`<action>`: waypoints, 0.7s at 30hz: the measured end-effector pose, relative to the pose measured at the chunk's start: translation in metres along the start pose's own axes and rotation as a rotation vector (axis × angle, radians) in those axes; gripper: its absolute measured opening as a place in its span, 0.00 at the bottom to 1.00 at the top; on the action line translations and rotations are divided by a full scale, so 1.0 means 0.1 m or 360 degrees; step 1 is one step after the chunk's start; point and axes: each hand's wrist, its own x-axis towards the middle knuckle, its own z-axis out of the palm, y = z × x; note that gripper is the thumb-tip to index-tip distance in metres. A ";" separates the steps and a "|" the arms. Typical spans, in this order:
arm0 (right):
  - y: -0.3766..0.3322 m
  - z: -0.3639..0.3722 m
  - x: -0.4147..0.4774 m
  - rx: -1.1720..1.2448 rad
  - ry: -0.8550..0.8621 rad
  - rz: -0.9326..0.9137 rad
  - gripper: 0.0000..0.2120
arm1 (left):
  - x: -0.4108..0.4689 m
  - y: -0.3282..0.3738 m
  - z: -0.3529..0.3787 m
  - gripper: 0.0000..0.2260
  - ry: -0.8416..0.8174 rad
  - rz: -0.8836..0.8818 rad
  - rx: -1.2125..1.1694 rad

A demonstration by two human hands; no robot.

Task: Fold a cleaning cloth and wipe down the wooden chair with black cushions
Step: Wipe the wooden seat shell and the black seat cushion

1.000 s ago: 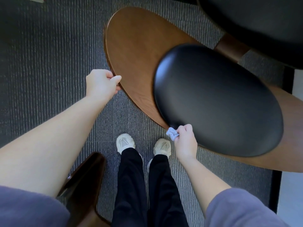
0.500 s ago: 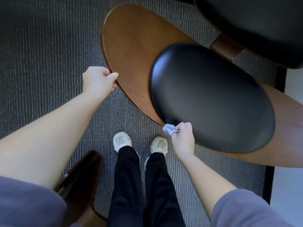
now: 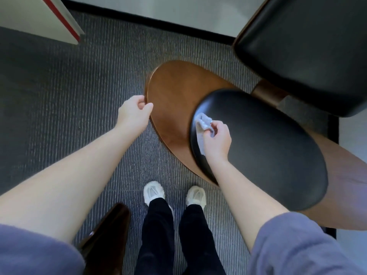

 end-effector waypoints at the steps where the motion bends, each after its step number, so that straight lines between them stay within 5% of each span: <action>1: 0.01 -0.01 0.05 -0.0025 0.0000 -0.0008 0.04 | 0.00 0.00 0.05 0.17 0.0001 0.0008 0.0047; 13: -0.26 -0.12 1.70 -0.0366 0.0002 -0.0154 0.13 | 0.57 0.44 0.36 0.15 0.0327 -0.0261 -0.0121; 21: 0.11 -0.08 2.72 -0.0697 -0.0127 -0.0173 0.14 | 0.66 0.44 0.75 0.13 0.0936 -0.0186 0.0419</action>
